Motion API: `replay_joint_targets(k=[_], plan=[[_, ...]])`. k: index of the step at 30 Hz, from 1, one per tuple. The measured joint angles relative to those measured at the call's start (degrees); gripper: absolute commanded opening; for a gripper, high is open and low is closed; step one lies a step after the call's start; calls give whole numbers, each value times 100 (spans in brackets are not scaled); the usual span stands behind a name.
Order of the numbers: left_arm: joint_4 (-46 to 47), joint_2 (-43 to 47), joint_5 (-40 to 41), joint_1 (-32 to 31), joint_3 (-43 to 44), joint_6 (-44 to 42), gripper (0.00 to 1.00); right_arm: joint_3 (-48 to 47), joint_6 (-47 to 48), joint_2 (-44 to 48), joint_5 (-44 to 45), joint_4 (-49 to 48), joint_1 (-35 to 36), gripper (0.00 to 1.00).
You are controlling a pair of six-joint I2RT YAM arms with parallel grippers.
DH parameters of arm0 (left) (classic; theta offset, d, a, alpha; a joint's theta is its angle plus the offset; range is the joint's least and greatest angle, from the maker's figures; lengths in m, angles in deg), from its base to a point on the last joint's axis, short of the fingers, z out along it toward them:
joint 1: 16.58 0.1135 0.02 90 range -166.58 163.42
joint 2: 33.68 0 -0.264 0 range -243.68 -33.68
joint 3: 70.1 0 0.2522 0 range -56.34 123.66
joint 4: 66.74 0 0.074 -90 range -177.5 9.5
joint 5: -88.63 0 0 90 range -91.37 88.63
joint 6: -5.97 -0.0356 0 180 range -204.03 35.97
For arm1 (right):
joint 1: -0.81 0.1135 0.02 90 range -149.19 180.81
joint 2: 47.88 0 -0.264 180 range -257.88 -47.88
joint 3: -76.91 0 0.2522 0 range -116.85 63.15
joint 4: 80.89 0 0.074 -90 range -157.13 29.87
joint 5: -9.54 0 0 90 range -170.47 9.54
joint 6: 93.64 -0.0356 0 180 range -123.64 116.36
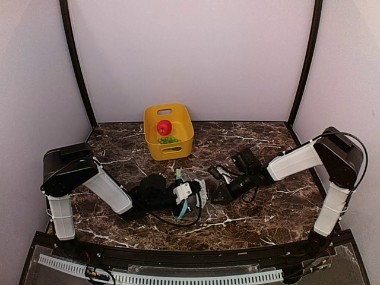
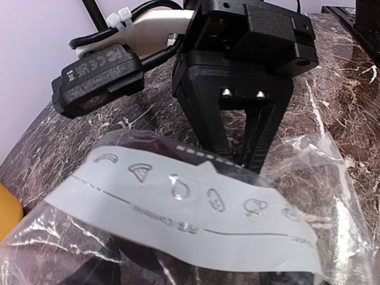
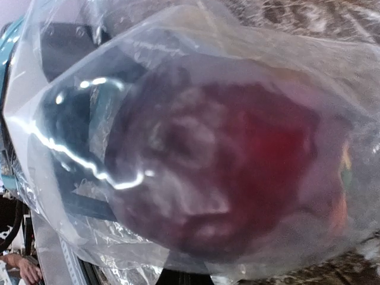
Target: Open the zip-top bag and remove the fake food
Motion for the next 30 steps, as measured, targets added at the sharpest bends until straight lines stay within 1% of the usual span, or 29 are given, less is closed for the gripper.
replay_joint_targets(k=[6,14,21,23,25,26,30], plan=[[17,0,-109,2,-17,-205,78,15,92,-31,-527,94,179,0],[20,0,-404,0,-76,-378,78,133,109,-59,-1220,83,232,0],[-35,-44,-494,2,-33,-435,75,140,59,-380,-1687,-173,240,0],[-57,-116,-479,0,13,-442,72,162,24,-452,-1766,-280,240,0],[-57,-151,-466,2,48,-448,67,192,-35,-498,-1812,-376,240,0],[-61,-157,-463,2,61,-450,63,212,-63,-503,-1816,-407,240,0],[-63,-155,-431,0,59,-466,52,280,-144,-494,-1788,-509,214,0]])
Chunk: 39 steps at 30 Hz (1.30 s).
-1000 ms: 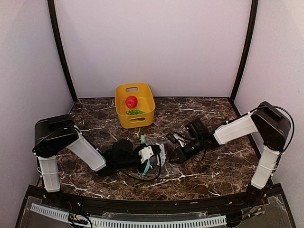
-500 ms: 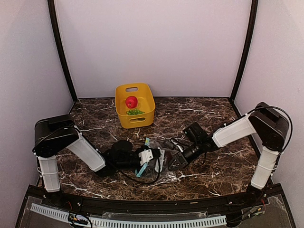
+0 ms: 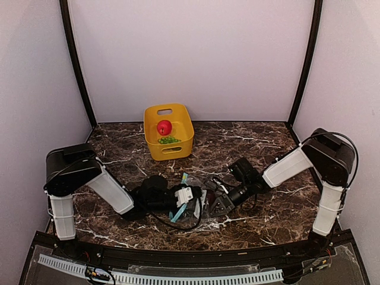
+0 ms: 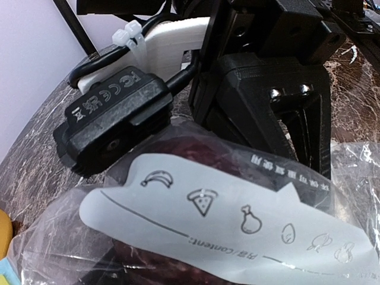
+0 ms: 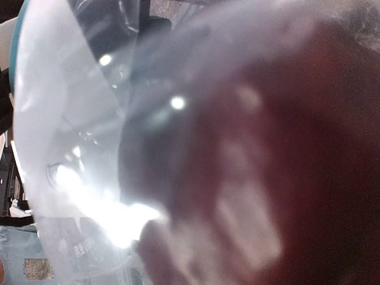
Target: Open the zip-top bag and remove the fake food
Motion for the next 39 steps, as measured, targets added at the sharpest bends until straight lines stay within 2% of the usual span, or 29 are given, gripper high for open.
replay_joint_targets(k=[7,19,29,39], plan=[[-46,334,140,0,-387,31,46,365,-319,269,166,-289,-289,0],[-245,931,256,0,-935,358,45,619,-874,713,824,-898,-470,0],[-776,2081,179,0,-1440,717,45,826,-1215,789,1266,-1128,-629,0],[-1475,3233,643,92,-1941,920,45,831,-1156,1202,1449,-1062,-1104,0]])
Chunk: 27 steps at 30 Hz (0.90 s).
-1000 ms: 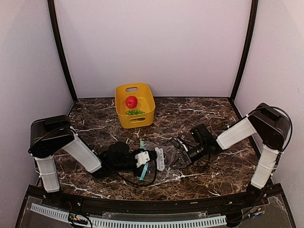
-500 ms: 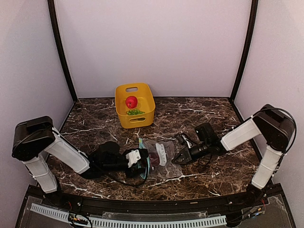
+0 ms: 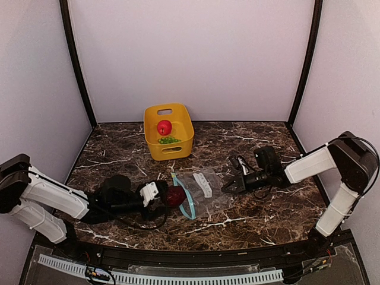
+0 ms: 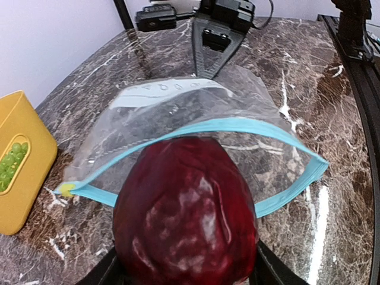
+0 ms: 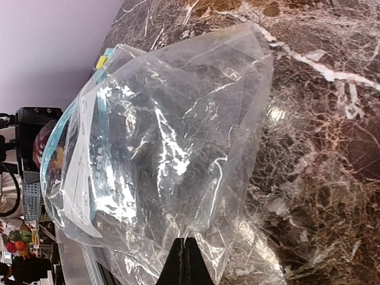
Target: Open the zip-top bag and remove the fake food
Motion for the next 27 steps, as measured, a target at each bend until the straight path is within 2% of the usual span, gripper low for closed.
replay_joint_targets(k=[6,8,12,18,27], plan=[[-468,953,122,437,31,407,47,0,125,111,17,149,-208,0],[-765,1189,308,616,269,542,48,0,168,153,22,199,-260,0],[-1434,1180,704,981,1311,752,50,7,216,164,20,227,-293,0],[-2273,492,1060,1488,3112,940,52,66,227,168,13,234,-295,0],[-4002,-1561,1325,2122,5619,1191,57,291,229,413,7,221,-297,0]])
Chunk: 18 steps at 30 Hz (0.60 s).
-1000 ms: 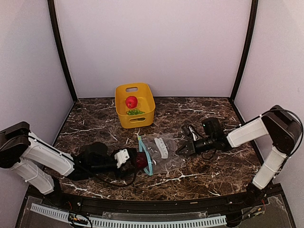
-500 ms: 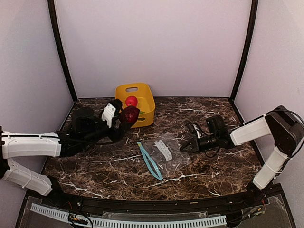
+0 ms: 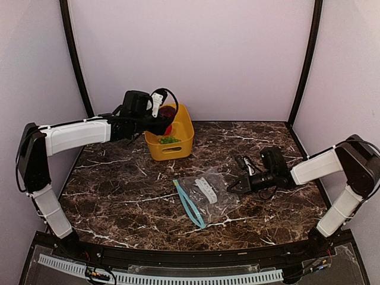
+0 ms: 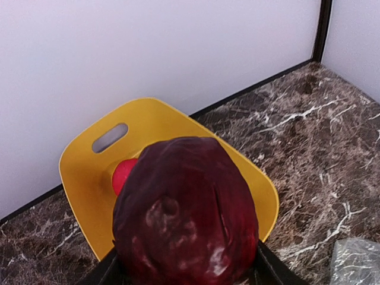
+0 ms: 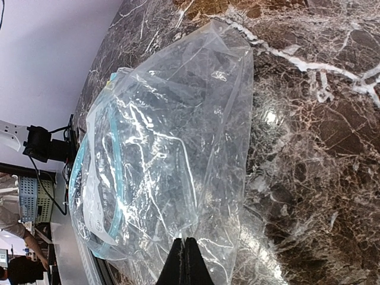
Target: Open the zip-top bag and remove the fake food
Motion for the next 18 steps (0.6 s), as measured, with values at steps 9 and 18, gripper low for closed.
replay_joint_targets(k=[9,18], plan=[[-1062,-2074,-13,286,2288,-96,58,120,-46,2,-52,-177,0,0],[-1663,-3351,-96,511,3550,-133,69,149,-72,2,-107,-308,0,0]])
